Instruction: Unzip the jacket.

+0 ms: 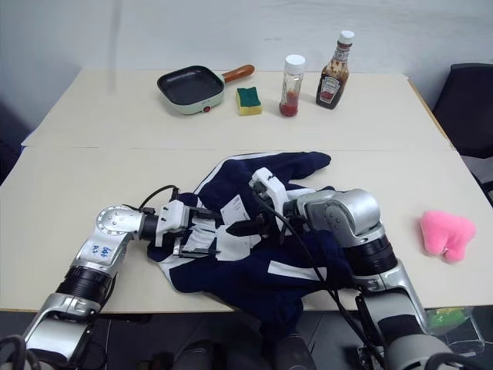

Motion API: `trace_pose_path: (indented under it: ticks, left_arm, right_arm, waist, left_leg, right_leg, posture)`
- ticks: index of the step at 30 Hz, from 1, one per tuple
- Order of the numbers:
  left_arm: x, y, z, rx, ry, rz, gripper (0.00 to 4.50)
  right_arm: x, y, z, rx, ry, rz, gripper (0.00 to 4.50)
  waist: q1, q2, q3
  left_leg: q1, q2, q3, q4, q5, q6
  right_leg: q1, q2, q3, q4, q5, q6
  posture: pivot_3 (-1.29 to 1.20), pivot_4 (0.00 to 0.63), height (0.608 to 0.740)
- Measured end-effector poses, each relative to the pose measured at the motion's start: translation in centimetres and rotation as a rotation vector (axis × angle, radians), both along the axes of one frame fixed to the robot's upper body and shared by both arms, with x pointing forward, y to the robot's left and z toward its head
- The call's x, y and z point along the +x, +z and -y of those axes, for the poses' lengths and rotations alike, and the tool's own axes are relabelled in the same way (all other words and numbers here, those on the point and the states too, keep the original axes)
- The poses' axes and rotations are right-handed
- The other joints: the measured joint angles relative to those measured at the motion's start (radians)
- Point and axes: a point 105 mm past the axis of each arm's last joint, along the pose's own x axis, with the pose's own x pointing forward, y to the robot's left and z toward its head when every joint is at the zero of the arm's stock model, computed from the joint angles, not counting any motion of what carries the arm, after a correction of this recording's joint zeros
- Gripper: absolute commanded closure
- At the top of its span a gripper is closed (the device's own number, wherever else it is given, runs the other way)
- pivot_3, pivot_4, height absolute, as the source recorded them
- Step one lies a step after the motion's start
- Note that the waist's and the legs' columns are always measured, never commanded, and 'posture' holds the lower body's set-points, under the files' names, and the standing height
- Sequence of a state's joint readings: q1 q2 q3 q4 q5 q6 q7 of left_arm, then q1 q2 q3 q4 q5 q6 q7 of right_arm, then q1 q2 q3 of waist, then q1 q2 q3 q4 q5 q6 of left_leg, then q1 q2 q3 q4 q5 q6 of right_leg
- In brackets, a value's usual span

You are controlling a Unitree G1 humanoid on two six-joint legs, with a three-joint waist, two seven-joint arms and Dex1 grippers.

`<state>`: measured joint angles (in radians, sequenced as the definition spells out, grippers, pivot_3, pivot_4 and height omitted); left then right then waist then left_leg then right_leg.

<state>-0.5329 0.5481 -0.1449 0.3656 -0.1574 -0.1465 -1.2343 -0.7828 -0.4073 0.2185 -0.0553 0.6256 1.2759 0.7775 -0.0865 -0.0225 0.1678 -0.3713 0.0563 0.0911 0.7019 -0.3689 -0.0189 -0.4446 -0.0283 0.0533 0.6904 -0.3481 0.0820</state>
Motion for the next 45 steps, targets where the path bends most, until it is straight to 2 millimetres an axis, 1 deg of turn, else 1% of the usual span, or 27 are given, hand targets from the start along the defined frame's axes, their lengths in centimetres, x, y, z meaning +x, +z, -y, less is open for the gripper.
trace_pose_path:
  ticks: [1, 6, 11, 15, 17, 20, 22, 25, 27, 30, 32, 35, 37, 41, 45]
  left_arm:
    - [0.1, 0.0, 0.1, -0.001, 0.004, 0.002, 0.0]
    - [0.3, 0.0, 0.2, -0.01, 0.015, -0.003, 0.0]
    - [0.3, -0.2, 0.2, -0.011, 0.026, -0.029, 0.0]
    - [0.1, -0.3, 0.1, -0.011, 0.032, -0.045, 0.0]
    - [-0.4, -0.6, -0.3, -0.011, 0.033, -0.064, 0.0]
    - [-1.2, -0.6, -0.7, -0.066, 0.025, -0.102, 0.0]
    - [-1.6, -0.6, -0.7, -0.078, 0.012, -0.112, 0.0]
    - [-1.6, -0.8, -0.8, -0.055, 0.017, -0.108, 0.0]
    - [-0.9, -0.8, -0.5, -0.045, 0.048, -0.084, 0.0]
    - [-0.1, -1.0, -0.3, -0.036, 0.089, -0.075, 0.0]
    - [0.0, -1.1, -0.2, -0.032, 0.097, -0.076, 0.0]
    - [-0.1, -1.3, -0.1, -0.03, 0.099, -0.078, 0.0]
    - [-0.2, -1.4, 0.0, -0.027, 0.097, -0.081, 0.0]
    - [-0.3, -1.5, -0.1, -0.026, 0.105, -0.077, 0.0]
    - [-0.4, -1.4, -0.1, -0.025, 0.107, -0.073, 0.0]
  right_arm:
    - [-0.1, -0.2, 0.0, -0.013, 0.012, -0.003, 2.65]
    - [-0.5, -0.4, -0.4, -0.011, 0.039, -0.009, 4.47]
    - [-0.7, -0.6, -0.4, -0.007, 0.049, -0.023, 4.49]
    - [-0.9, -0.7, 0.5, -0.02, 0.047, -0.026, 4.49]
    - [-0.5, -0.1, 1.9, -0.027, 0.014, -0.003, 4.49]
    - [0.5, 1.6, 4.4, -0.021, -0.074, 0.058, 4.49]
    - [0.5, 2.4, 5.0, -0.005, -0.093, 0.076, 4.49]
    - [-0.1, 2.3, 5.5, 0.006, -0.094, 0.073, 4.49]
    - [-0.6, 2.0, 6.6, -0.021, -0.108, 0.06, 4.49]
    - [-0.5, 2.7, 8.2, -0.03, -0.155, 0.086, 4.49]
    - [-0.4, 3.4, 9.2, -0.033, -0.187, 0.113, 4.49]
    - [-0.6, 3.6, 10.4, -0.028, -0.226, 0.134, 4.49]
    - [-0.7, 3.4, 10.8, -0.016, -0.242, 0.142, 4.49]
    - [-1.2, 3.4, 11.7, 0.007, -0.27, 0.257, 4.49]
    - [-1.1, 4.6, 13.4, 0.034, -0.35, 0.412, 4.49]
  waist:
    - [0.0, 0.0, 0.0]
    - [0.001, 0.0, 0.0]
    - [0.002, 0.0, 0.0]
    - [0.003, 0.0, 0.0]
    - [0.002, 0.0, 0.0]
    - [0.003, 0.0, 0.0]
    - [0.003, 0.0, 0.0]
    - [0.003, 0.0, 0.0]
    - [0.008, 0.0, 0.0]
    - [0.016, 0.0, 0.0]
    - [0.022, 0.001, -0.001]
    - [0.03, 0.001, -0.002]
    - [0.032, 0.002, -0.003]
    - [0.033, 0.002, -0.003]
    - [0.033, 0.002, -0.004]
  left_leg:
    - [0.0, 0.0, 0.0, 0.0, 0.0, 0.0]
    - [0.0, 0.0, 0.0, 0.0, 0.0, 0.0]
    - [0.0, 0.0, 0.0, 0.001, 0.0, 0.0]
    - [0.0, 0.0, 0.0, 0.001, 0.0, 0.0]
    - [0.0, 0.0, 0.0, 0.001, 0.0, 0.0]
    - [0.0, 0.0, -0.001, 0.0, 0.0, 0.0]
    - [0.0, 0.0, -0.001, 0.0, 0.0, 0.0]
    - [0.0, 0.0, -0.001, 0.0, 0.0, 0.0]
    - [0.0, -0.001, -0.001, 0.0, 0.0, 0.0]
    - [0.001, -0.003, 0.0, 0.0, 0.0, 0.002]
    - [0.002, -0.003, 0.0, 0.0, 0.001, 0.002]
    - [0.003, -0.003, 0.0, 0.0, 0.001, 0.002]
    - [0.003, -0.004, 0.0, 0.0, 0.001, 0.002]
    - [0.003, -0.004, 0.0, 0.0, 0.001, 0.002]
    - [0.003, -0.004, 0.001, -0.001, 0.001, 0.002]
  right_leg:
    - [0.0, 0.0, 0.0, 0.0, 0.0, 0.0]
    - [0.0, -0.001, 0.0, 0.0, 0.0, 0.0]
    - [0.0, -0.001, 0.0, 0.001, 0.0, 0.0]
    - [0.0, -0.001, 0.0, 0.0, 0.0, 0.0]
    - [0.0, -0.001, 0.0, 0.0, 0.0, 0.0]
    - [0.0, -0.001, 0.0, 0.0, 0.0, 0.0]
    - [0.0, -0.001, 0.0, 0.0, 0.0, 0.0]
    - [0.0, -0.001, 0.0, -0.001, 0.0, 0.0]
    - [0.001, -0.001, 0.0, -0.001, 0.0, 0.0]
    - [0.001, -0.003, 0.001, -0.002, 0.0, 0.0]
    - [0.001, -0.004, 0.001, -0.002, 0.0, 0.0]
    - [0.002, -0.004, 0.001, -0.002, 0.0, 0.0]
    - [0.002, -0.004, 0.001, -0.002, 0.0, 0.0]
    - [0.002, -0.003, 0.002, -0.002, 0.0, 0.0]
    - [0.002, -0.003, 0.003, -0.002, 0.0, 0.0]
  posture:
    - [0.0, 0.15, 0.74]
    - [0.0, 0.15, 0.74]
    - [0.0, 0.15, 0.74]
    - [0.0, 0.15, 0.74]
    - [0.0, 0.15, 0.74]
    - [0.0, 0.15, 0.74]
    - [0.0, 0.15, 0.74]
    - [0.0, 0.15, 0.74]
    - [0.0, 0.15, 0.74]
    - [0.0, 0.15, 0.74]
    - [0.0, 0.15, 0.74]
    - [0.0, 0.15, 0.74]
    - [0.0, 0.15, 0.74]
    - [0.0, 0.15, 0.74]
    - [0.0, 0.15, 0.74]
